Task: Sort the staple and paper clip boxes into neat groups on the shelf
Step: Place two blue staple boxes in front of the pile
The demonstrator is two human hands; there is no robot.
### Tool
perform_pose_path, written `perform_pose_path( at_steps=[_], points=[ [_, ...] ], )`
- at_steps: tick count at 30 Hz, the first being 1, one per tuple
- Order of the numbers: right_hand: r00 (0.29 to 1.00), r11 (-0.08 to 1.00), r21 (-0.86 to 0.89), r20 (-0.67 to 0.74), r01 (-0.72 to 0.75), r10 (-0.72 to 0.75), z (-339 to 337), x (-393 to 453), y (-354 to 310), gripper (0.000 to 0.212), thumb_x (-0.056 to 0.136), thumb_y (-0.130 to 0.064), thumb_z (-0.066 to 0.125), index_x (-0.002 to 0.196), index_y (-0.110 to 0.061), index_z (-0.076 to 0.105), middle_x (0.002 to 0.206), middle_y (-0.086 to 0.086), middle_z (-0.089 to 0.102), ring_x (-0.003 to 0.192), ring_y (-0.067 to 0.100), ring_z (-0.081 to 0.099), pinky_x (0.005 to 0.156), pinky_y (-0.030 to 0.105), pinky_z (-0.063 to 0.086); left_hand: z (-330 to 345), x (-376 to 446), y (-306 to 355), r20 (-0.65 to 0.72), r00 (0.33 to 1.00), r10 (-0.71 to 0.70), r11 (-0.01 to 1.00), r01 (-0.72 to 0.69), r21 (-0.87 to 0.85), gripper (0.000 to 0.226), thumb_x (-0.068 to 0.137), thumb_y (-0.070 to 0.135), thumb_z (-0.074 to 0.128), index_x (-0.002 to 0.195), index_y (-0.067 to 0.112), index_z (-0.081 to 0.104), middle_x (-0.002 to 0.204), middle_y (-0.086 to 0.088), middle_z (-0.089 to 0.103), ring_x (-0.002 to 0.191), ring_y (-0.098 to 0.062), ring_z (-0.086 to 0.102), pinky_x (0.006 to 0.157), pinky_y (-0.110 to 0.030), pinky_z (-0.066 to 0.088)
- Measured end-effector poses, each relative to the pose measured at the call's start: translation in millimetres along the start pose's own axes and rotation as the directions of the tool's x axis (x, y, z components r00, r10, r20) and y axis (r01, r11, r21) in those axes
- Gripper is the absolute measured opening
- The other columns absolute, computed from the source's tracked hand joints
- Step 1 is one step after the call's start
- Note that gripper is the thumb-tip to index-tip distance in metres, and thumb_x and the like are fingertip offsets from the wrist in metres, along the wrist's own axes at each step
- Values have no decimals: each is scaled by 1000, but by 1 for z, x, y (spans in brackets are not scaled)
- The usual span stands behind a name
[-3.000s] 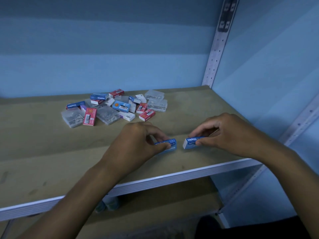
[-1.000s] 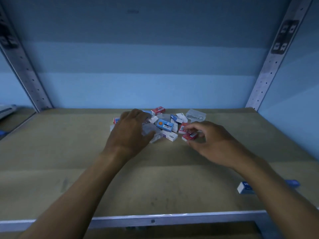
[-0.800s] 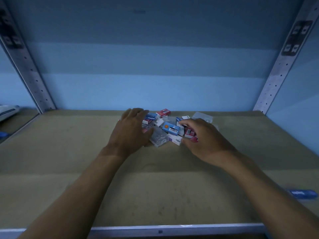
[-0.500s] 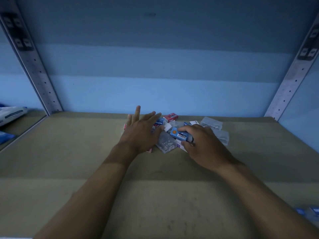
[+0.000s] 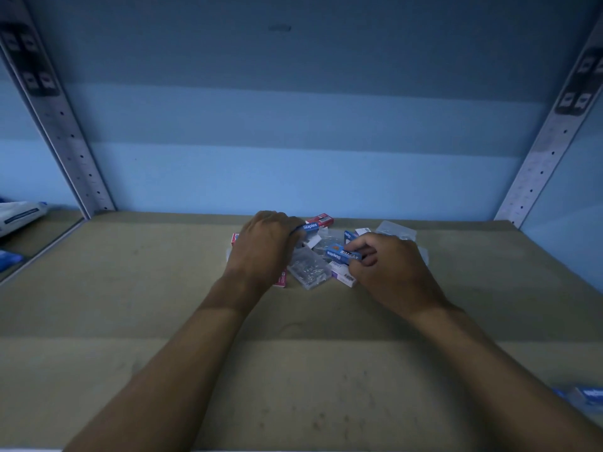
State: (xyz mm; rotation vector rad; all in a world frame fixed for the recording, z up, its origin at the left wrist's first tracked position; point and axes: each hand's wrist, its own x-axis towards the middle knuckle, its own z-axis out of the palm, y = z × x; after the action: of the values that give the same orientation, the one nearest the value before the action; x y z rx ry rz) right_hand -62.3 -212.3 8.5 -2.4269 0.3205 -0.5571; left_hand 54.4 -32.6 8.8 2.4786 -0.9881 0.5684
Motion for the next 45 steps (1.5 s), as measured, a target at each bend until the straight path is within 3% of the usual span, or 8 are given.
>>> perform_pose_path(
  at_steps=[4, 8, 14, 18, 26, 33, 39, 45],
  points=[
    [995, 993, 77, 41, -91, 88, -20, -6, -4, 20, 82, -17, 69, 94, -28, 82, 83, -14, 77, 66, -22, 60, 64, -1, 41, -9, -8, 4, -7, 999, 44, 999, -44, -13, 30, 101, 32, 40, 111, 20, 66, 95, -3, 70, 92, -27, 55, 80, -39, 46],
    [969, 972, 124, 171, -198, 176, -40, -17, -5, 24, 84, -21, 63, 79, -36, 80, 64, -9, 73, 60, 1, 60, 69, 24, 49, -19, -20, 5, 49, 996, 71, 997, -69, -46, 35, 100, 39, 35, 113, 24, 63, 100, 1, 70, 95, -24, 53, 83, -38, 45],
    [913, 889, 294, 318, -351, 256, -54, -42, -5, 20, 94, -16, 63, 87, -24, 81, 76, 7, 78, 70, 13, 73, 94, 36, 58, -37, -45, 16, 128, 991, 43, 981, -18, -194, 20, 98, 34, 49, 108, 27, 65, 89, 1, 65, 90, -20, 51, 70, -30, 39],
    [912, 906, 274, 347, -322, 219, -65, -61, -11, 21, 98, -15, 61, 92, -21, 81, 77, 6, 78, 70, 15, 73, 94, 40, 59, -56, -71, 28, 143, 988, 62, 957, -18, -289, 11, 96, 29, 55, 97, 25, 65, 83, 4, 68, 78, -16, 56, 68, -31, 43],
    [875, 968, 96, 455, -231, 164, -85, -93, -20, 22, 99, -15, 60, 94, -24, 80, 77, -6, 79, 75, 12, 76, 87, 30, 59, -82, -104, 50, 282, 945, 165, 958, -85, -274, 12, 91, 32, 65, 96, 26, 74, 94, 18, 71, 84, 9, 58, 76, -7, 40],
    [822, 967, -25, 521, -254, 230, -86, -103, -14, 21, 98, -14, 60, 97, -21, 80, 81, -1, 79, 76, 11, 77, 86, 28, 59, -69, -120, 56, 259, 949, 178, 975, -135, -177, 17, 88, 41, 64, 97, 32, 74, 93, 18, 71, 90, -7, 60, 86, -35, 49],
    [807, 968, -55, 542, -245, 235, -87, -102, -13, 20, 97, -14, 60, 99, -22, 79, 85, 0, 80, 76, 9, 77, 72, 13, 57, -65, -123, 58, 312, 932, 185, 977, -140, -159, 16, 82, 45, 68, 95, 36, 71, 91, 22, 68, 92, -4, 58, 90, -32, 46],
    [787, 974, -43, 582, -221, 204, -90, -102, -12, 21, 96, -13, 62, 101, -26, 78, 86, -1, 80, 78, 11, 77, 83, 23, 60, -74, -123, 57, 354, 921, 163, 976, -99, -192, 31, 74, 43, 80, 102, 34, 72, 96, 21, 69, 95, -1, 56, 90, -24, 45]
  ],
)
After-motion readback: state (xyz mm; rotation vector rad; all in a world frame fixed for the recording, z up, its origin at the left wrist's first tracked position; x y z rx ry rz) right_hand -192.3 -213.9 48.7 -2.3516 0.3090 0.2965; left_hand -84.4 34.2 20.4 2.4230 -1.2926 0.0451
